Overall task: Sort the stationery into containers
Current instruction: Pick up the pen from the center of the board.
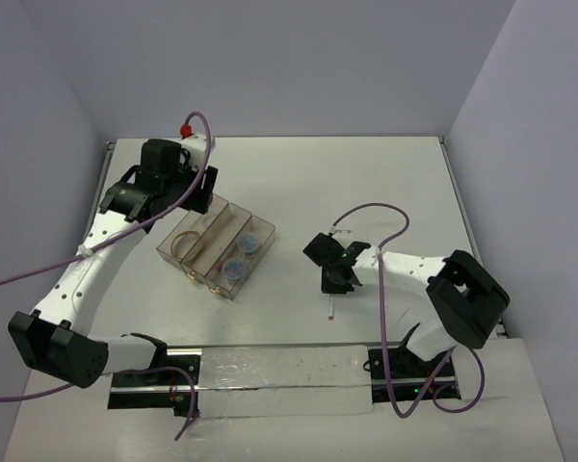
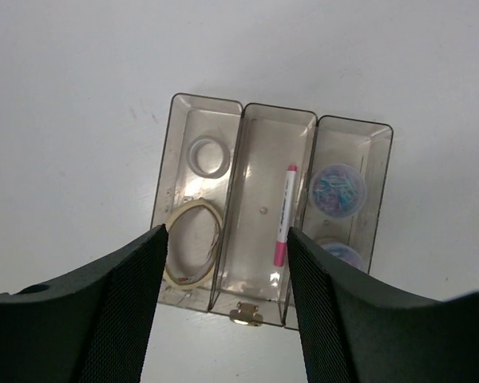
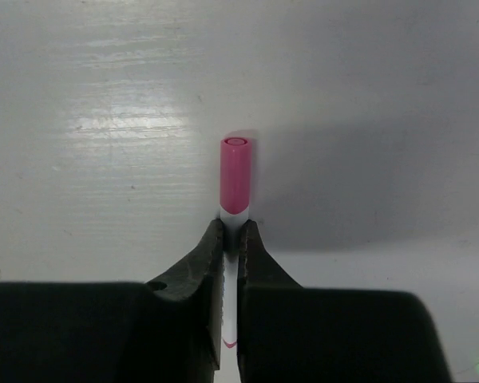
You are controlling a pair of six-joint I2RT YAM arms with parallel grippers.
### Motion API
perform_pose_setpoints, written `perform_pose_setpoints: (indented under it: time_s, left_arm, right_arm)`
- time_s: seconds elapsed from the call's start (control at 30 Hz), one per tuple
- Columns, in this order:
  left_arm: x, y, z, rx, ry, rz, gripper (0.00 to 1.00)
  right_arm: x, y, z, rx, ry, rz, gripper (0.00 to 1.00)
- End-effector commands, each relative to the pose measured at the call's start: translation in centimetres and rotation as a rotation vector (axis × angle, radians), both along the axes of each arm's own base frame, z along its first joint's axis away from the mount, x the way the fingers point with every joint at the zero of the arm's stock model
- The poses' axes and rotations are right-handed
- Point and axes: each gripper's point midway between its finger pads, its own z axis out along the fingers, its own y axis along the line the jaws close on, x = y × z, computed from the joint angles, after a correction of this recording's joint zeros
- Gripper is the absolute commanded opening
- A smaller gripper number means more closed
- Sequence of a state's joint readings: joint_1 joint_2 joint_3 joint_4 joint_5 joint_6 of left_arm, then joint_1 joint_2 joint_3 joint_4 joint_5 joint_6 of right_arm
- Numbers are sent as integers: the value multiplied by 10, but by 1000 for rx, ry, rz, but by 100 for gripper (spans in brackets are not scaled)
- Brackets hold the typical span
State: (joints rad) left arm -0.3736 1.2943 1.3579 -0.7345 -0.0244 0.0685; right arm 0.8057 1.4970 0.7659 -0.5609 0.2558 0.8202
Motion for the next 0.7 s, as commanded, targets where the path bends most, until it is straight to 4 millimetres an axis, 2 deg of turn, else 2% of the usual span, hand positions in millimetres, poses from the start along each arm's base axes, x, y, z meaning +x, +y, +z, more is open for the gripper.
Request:
perform_pose_setpoints:
  time_s: [0.0,0.07,0.17,0.27,0.33,0.37,0.4,0.43,0.5,0.57,0.6,0.63,0.67]
  left_arm:
    - [-13,21,8,-15,-4,37,68]
    - [-15,25,9,-29,-2,42,68]
    - [-16,42,9,-36,-3,81,68]
    - [-16,55,10,-40,-7,114,69]
    - [-15,65,10,-61,-4,134,69]
    - [-14,69,10,-72,-3,144,69]
    - [-13,76,11,-90,-2,167,69]
    - [-13,78,11,-98,-1,175,69]
    - [-12,83,12,-123,-5,197,69]
    - [-11,94,14,-131,-18,243,68]
    - [-11,97,16,-137,-27,259,68]
    - [-11,102,18,-141,-37,275,68]
    - [-10,111,20,-145,-45,305,68]
  right_arm:
    - [-28,-29,-24,-194,101,28,0]
    - [-25,-25,-21,-187,84,37,0]
    - [-9,-8,-3,-93,-5,44,0]
    - [13,13,32,25,-117,32,0]
    - [38,37,80,200,-243,2,0]
    - [46,45,98,272,-289,-13,0]
    - [58,59,129,388,-364,-37,0]
    - [60,62,136,416,-381,-41,0]
    - [82,98,208,675,-524,-62,0]
    - [98,136,269,882,-600,-45,0]
    - [105,152,290,950,-625,-39,0]
    - [115,175,301,995,-616,-46,0]
    - [118,193,303,1027,-595,-39,0]
